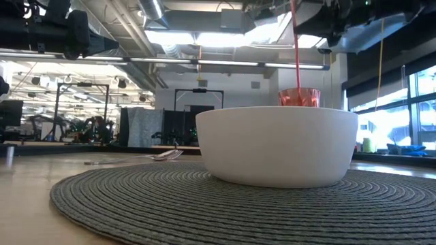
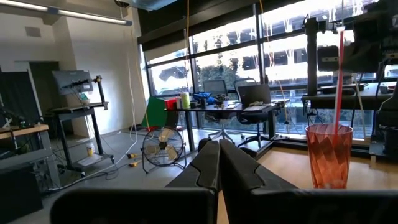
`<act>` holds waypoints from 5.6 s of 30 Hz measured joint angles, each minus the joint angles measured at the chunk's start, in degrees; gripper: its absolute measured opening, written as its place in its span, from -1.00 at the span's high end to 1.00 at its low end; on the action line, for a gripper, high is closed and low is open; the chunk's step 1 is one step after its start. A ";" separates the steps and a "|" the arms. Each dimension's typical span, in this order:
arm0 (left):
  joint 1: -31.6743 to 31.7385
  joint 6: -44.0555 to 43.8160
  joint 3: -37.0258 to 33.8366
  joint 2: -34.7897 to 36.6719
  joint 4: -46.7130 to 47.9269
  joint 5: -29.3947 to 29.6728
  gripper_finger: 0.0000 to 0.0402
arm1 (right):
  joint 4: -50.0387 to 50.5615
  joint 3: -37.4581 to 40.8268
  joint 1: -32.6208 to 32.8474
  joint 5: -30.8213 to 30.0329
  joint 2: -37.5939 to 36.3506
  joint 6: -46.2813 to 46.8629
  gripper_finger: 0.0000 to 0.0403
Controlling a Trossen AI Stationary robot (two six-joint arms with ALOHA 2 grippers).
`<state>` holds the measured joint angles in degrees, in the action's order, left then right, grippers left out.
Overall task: Pick & Place Utensil
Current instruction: Put the red straw into the orange glass, then put the orange glass to the top right of the white bowl on the gray placemat
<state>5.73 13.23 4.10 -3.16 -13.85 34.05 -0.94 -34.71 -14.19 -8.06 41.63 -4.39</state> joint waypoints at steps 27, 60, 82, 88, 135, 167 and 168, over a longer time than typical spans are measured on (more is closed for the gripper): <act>0.00 -0.22 0.00 0.01 -0.02 -0.01 0.98 | -9.91 13.56 -5.49 0.14 0.00 5.92 1.00; -0.01 -0.14 0.00 0.02 0.62 -0.01 0.99 | -14.70 13.32 -5.40 5.38 5.45 7.70 0.41; 0.01 -0.54 0.00 0.02 0.86 0.00 0.97 | 14.85 13.31 0.35 9.76 -30.31 6.98 0.65; -0.01 -0.61 0.00 0.02 0.86 -0.01 0.97 | 0.29 21.67 0.69 14.14 -37.47 9.37 0.96; 0.01 -2.14 0.00 0.02 0.86 -0.01 0.97 | -2.54 29.43 0.67 7.64 -39.74 5.43 0.88; -0.02 -3.46 0.02 0.01 6.00 -10.30 0.99 | -0.49 29.41 0.65 7.63 -39.71 5.43 0.87; -0.02 -3.46 0.02 0.02 5.91 -9.22 0.99 | -0.49 29.41 0.65 7.64 -39.71 5.43 0.87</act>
<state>5.72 9.77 4.12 -3.14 -7.94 24.83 -1.43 -5.30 -13.54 -0.43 1.91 1.04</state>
